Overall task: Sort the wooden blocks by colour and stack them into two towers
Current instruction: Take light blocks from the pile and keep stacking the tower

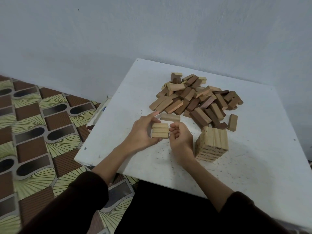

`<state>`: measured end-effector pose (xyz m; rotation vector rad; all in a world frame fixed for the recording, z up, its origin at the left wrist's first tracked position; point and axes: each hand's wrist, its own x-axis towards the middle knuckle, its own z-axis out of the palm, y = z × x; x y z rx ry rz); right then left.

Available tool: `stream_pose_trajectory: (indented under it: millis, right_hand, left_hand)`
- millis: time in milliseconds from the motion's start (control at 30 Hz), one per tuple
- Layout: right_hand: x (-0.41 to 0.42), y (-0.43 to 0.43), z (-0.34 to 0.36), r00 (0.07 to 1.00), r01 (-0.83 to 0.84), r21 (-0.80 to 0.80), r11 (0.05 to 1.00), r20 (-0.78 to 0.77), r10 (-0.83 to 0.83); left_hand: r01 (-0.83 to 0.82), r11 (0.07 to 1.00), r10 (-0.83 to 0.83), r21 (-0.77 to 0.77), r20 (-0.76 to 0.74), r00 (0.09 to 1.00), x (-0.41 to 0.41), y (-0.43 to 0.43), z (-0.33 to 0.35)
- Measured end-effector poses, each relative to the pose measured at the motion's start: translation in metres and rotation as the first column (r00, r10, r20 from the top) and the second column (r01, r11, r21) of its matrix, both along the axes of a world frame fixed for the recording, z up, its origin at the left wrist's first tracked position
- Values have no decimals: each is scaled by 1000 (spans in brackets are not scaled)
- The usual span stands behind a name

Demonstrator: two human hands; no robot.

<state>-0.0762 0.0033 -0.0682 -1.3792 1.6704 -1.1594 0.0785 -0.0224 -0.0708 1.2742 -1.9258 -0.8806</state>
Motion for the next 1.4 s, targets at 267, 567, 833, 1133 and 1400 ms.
stream_pose_trajectory:
  millis: [267, 567, 833, 1133, 1400]
  right_hand:
    - [0, 0, -1, 1000, -3, -8, 1000, -10, 3]
    - [0, 0, -1, 1000, -3, -7, 1000, -29, 3]
    - [-1, 1, 2, 998, -9, 0, 1000, -66, 9]
    - [1, 1, 3, 997, 3, 10, 1000, -82, -2]
    - [7, 9, 13, 962, -96, 4, 995, -255, 94]
  left_hand:
    - [-2, 1000, 2, 25, 9, 1000, 0, 0, 1]
    - [-17, 999, 17, 39, -6, 1000, -2, 2, 3]
    - [-12, 999, 12, 33, 1, 1000, -3, 4, 6]
    - [-18, 999, 17, 38, 26, 1000, -2, 3, 5]
    - [-64, 994, 71, 91, -78, 994, -5, 8, 12]
